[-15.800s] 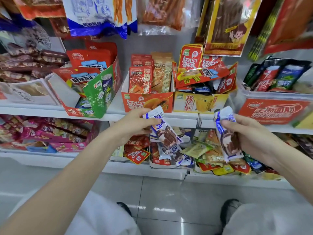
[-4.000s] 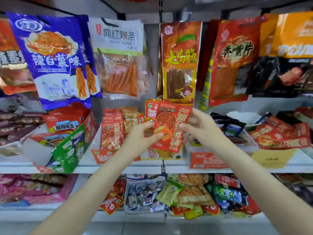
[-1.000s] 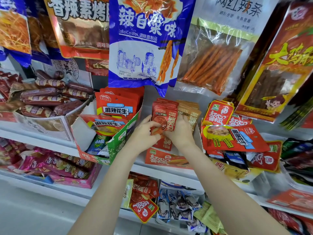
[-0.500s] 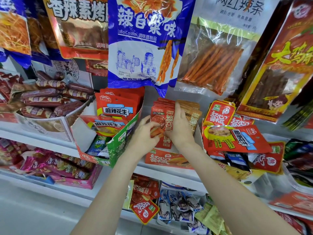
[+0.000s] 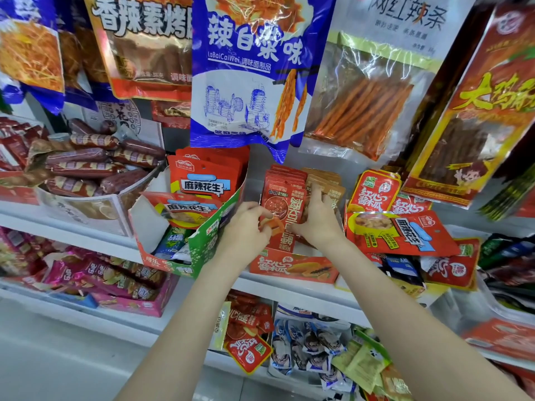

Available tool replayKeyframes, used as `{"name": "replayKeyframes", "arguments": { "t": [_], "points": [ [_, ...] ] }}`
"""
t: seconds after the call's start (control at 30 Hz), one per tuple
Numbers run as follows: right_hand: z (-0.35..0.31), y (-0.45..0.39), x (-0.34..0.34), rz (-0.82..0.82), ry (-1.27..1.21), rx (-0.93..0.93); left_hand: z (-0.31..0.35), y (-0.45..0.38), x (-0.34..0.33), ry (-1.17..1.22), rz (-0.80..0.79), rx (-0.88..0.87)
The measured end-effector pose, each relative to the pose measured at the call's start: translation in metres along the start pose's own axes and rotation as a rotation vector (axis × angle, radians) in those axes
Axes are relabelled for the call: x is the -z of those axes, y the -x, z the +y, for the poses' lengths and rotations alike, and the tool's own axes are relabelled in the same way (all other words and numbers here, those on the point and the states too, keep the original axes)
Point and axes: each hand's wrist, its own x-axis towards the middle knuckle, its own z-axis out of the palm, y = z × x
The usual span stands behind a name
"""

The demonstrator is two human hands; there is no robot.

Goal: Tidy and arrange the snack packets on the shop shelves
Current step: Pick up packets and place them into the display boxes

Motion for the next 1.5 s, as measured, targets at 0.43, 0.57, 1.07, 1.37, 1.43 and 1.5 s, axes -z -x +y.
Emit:
{"name": "replayKeyframes", "arguments": {
  "t": [0.43, 0.57, 1.07, 1.37, 1.43, 1.5],
  "points": [
    [-0.081, 0.083, 0.014, 0.002, -0.046, 0.632, -0.049, 0.089, 0.108, 0.091, 0.443, -0.119],
    [-0.136, 0.072, -0.013, -0.418, 0.178, 0.824, -0.088, 0.092, 0.124, -0.009, 0.448, -0.057],
    [-0.181, 0.004, -0.055, -0.987, 0.812, 0.479, -0.116, 0.051, 0.123, 0.182, 0.224, -0.091],
    [-0.171, -0.002, -0.069, -1.032, 0.898, 0.501, -0.112, 0.049, 0.124, 0.219, 0.194, -0.099],
    [-0.165, -0.002, -0.074, -0.918, 0.879, 0.543, -0.114, 0.052, 0.123, 0.226, 0.197, -0.082],
    [-0.163, -0.002, -0.069, -0.762, 0.815, 0.561, -0.114, 0.053, 0.123, 0.231, 0.198, -0.075]
  ]
}}
